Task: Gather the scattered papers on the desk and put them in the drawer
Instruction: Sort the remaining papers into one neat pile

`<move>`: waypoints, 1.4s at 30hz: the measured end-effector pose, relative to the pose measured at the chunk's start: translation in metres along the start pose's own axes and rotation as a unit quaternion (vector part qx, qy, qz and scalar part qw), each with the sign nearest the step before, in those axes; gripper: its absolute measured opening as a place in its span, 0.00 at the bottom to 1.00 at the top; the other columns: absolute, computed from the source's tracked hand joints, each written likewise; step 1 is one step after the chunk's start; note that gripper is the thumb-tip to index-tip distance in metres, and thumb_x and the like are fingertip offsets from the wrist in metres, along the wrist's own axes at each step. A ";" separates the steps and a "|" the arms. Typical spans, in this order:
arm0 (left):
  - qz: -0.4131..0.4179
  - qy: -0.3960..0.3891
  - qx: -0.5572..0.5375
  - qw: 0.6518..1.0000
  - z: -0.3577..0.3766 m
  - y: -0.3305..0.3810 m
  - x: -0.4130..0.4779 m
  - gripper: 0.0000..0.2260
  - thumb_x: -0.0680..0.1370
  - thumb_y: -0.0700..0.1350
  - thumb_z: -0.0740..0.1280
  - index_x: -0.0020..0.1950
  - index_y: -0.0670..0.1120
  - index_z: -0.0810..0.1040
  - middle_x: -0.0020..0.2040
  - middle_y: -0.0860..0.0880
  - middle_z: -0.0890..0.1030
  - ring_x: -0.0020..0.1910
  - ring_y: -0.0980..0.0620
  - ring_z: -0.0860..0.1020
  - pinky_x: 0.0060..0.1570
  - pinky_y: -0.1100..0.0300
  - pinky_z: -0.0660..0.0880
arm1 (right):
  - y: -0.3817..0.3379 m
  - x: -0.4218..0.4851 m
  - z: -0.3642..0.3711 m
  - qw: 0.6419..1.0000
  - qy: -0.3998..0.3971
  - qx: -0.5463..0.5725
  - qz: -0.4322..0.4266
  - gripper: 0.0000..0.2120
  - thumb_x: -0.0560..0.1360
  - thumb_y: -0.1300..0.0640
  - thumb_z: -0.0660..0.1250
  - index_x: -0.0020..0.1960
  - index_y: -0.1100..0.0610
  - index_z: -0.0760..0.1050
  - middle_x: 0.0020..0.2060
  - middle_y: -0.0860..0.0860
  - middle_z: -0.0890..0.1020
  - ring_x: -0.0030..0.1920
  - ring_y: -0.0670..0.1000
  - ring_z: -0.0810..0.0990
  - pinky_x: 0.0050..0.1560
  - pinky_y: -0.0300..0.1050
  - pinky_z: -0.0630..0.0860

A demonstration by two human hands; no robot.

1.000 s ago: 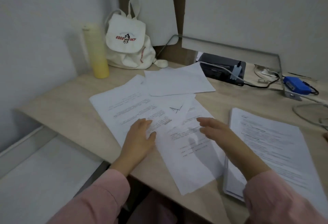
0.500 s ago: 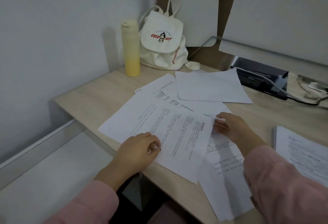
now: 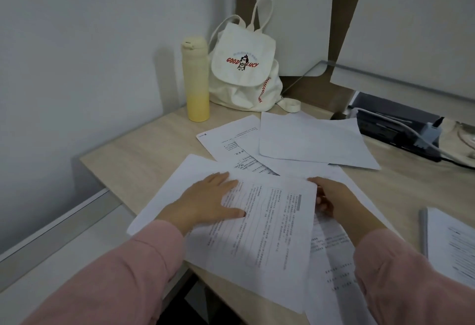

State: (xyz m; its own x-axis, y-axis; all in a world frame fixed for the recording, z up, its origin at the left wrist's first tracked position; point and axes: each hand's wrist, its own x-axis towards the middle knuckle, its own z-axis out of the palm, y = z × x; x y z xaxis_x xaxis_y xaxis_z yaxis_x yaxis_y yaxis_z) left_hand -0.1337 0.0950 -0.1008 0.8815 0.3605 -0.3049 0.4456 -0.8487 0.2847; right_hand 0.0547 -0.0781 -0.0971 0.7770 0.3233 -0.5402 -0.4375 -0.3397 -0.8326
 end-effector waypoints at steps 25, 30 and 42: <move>-0.114 0.122 -0.246 0.955 0.023 0.007 -0.057 0.07 0.78 0.50 0.63 0.43 0.51 0.68 0.41 0.53 0.75 0.36 0.56 0.73 0.32 0.62 0.65 | 0.021 -0.105 -0.099 0.900 0.233 -0.235 -0.282 0.14 0.78 0.67 0.52 0.56 0.64 0.74 0.46 0.62 0.80 0.38 0.57 0.73 0.33 0.42 0.64; -0.099 0.181 -0.334 0.920 0.025 0.022 -0.071 0.05 0.79 0.45 0.61 0.52 0.46 0.70 0.47 0.51 0.76 0.43 0.53 0.75 0.34 0.64 0.66 | 0.004 -0.143 -0.111 0.809 0.304 -0.291 -0.410 0.16 0.79 0.64 0.52 0.61 0.60 0.74 0.36 0.54 0.75 0.33 0.53 0.70 0.33 0.44 0.63; -0.088 0.205 -0.404 0.887 0.022 0.037 -0.089 0.06 0.80 0.41 0.57 0.55 0.48 0.70 0.51 0.46 0.77 0.46 0.48 0.77 0.37 0.63 0.71 | -0.031 -0.198 -0.130 0.740 0.323 -0.065 -0.586 0.11 0.79 0.61 0.55 0.55 0.58 0.75 0.43 0.51 0.77 0.36 0.38 0.72 0.38 0.29 0.66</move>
State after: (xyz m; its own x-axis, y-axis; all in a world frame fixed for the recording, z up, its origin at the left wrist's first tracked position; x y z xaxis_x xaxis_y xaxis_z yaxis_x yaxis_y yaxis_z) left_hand -0.1993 0.0231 -0.0833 0.6966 0.7104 -0.1002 0.4018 -0.2706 0.8748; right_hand -0.0264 -0.2466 0.0514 0.6599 -0.0126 0.7512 0.7240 -0.2568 -0.6402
